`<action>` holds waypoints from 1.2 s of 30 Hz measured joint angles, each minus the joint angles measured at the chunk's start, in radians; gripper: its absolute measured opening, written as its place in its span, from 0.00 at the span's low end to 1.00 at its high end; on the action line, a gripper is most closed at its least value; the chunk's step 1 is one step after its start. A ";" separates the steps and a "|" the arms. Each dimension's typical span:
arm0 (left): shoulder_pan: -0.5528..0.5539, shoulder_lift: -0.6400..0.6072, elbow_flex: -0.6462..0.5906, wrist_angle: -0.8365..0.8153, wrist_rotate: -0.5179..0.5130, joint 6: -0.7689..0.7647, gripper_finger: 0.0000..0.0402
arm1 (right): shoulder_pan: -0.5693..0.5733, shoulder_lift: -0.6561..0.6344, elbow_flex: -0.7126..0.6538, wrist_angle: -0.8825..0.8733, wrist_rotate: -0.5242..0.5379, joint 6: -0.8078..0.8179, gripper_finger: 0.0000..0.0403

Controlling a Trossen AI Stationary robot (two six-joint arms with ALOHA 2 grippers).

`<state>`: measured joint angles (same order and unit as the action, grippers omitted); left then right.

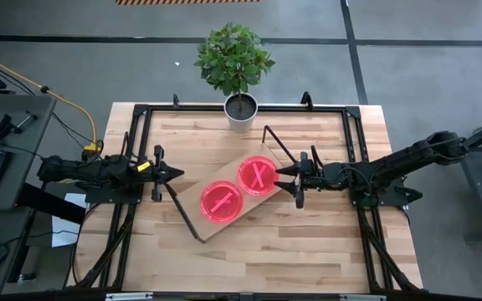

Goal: Place and stack plates onto a shelf
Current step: Return to Home Position

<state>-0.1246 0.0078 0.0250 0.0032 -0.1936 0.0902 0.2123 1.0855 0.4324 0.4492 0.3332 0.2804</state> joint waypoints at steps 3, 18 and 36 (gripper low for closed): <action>0.000 0.000 0.000 0.000 0.000 0.016 0.00 | 0.000 0.000 0.000 0.000 0.000 0.000 0.48; 0.000 0.000 0.000 0.001 0.000 -0.088 0.00 | 0.017 -0.108 0.000 -0.133 0.010 -0.008 0.45; 0.000 0.000 0.000 0.001 0.000 -0.087 0.00 | 0.258 -0.401 -0.301 -0.002 0.052 -0.094 0.01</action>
<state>-0.1246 0.0082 0.0250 0.0044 -0.1932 0.0029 0.4702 0.6849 0.1310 0.4475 0.3854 0.1861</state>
